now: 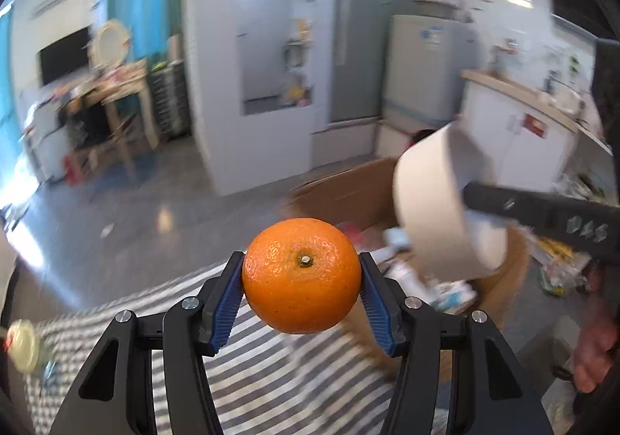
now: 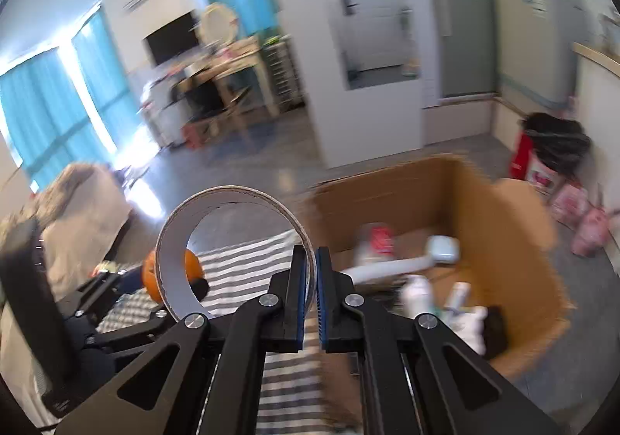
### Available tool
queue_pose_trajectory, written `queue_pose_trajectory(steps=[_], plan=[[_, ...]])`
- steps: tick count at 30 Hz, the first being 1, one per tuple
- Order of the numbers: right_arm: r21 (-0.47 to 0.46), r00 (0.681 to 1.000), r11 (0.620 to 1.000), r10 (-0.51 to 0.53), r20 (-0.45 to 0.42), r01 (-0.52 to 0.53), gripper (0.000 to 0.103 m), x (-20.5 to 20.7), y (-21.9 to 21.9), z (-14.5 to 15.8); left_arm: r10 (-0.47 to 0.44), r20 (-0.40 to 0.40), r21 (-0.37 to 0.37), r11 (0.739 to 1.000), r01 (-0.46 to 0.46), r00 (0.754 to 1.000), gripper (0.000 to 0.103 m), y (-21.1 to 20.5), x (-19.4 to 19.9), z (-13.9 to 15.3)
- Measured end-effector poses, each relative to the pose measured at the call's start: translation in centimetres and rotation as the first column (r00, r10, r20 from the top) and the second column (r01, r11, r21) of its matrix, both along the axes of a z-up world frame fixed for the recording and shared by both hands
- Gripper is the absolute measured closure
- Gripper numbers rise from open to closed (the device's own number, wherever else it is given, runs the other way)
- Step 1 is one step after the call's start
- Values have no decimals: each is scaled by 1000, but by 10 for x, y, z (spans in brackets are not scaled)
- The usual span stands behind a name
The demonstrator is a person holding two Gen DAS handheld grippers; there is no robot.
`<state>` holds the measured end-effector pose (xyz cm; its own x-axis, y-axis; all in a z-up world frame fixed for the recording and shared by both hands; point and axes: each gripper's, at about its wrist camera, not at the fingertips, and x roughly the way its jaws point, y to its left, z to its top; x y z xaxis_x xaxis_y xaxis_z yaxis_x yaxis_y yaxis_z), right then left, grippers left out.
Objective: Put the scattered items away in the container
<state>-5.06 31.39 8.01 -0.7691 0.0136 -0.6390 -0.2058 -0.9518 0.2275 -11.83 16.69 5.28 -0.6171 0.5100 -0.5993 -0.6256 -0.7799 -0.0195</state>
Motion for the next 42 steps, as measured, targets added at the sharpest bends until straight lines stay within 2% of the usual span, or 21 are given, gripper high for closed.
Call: queue_pose_trajectory(steps=[4,8,12,16,17,19,20,21,22,24,28,38,42], plan=[[32,993,994,-104,50,102,99,9,43,-12,-63,11,0,998,63,998,45,56,10,-3],[56,979,986,-164,120,158,98,10,72,-38,-100,70,-32,994,102,993,45,96,7,-26],[66,967,983,-183,176,174,98,4,93,-61,-82,111,-102,990,93,991,45,118,3,-53],[44,961,984,-176,212,171,98,-4,107,-79,-61,143,-133,988,80,988,44,126,0,-71],[43,960,984,-176,219,171,98,-4,108,-82,-60,141,-139,987,80,988,42,126,1,-73],[43,954,982,-189,231,184,96,-5,113,-87,-50,108,-150,987,66,993,28,126,3,-72],[45,952,980,-199,232,194,94,-5,114,-88,-35,83,-154,987,48,996,9,125,5,-70],[43,951,979,-203,233,199,84,-3,114,-89,-23,59,-152,988,32,998,0,122,8,-67],[31,950,978,-207,232,205,59,-1,116,-90,-11,26,-146,989,15,1000,0,118,11,-64],[24,952,972,-233,197,233,26,6,120,-85,-11,-15,-145,989,9,1000,0,114,16,-59],[29,962,969,-249,113,247,24,17,117,-65,-6,-45,-169,986,-1,999,0,112,21,-50],[3,974,975,-220,56,221,24,36,98,-38,23,-85,-133,991,-34,996,0,80,45,-20],[8,983,983,-182,12,182,17,47,80,-23,87,-115,-97,990,-98,990,0,53,58,-5]])
